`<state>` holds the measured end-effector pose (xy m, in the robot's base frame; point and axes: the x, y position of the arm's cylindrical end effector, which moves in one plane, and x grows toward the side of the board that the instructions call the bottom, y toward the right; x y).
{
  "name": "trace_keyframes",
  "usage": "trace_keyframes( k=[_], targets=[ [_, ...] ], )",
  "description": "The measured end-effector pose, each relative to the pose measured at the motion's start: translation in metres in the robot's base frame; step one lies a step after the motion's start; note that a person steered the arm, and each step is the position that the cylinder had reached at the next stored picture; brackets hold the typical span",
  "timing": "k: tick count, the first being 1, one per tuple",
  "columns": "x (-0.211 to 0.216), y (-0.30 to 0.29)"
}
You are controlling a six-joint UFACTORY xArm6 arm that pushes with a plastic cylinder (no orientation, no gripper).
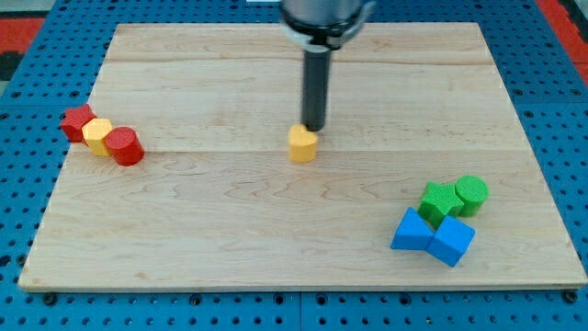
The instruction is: Move the yellow heart right to the red circle
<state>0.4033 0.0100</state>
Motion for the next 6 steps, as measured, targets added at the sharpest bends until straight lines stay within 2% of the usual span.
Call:
trace_keyframes(
  k=[1, 2, 3, 4, 5, 6],
  targets=[
    [0.003, 0.077],
    [0.034, 0.038],
    [0.036, -0.022],
    [0.065, 0.024],
    [0.060, -0.023],
    [0.023, -0.092]
  ],
)
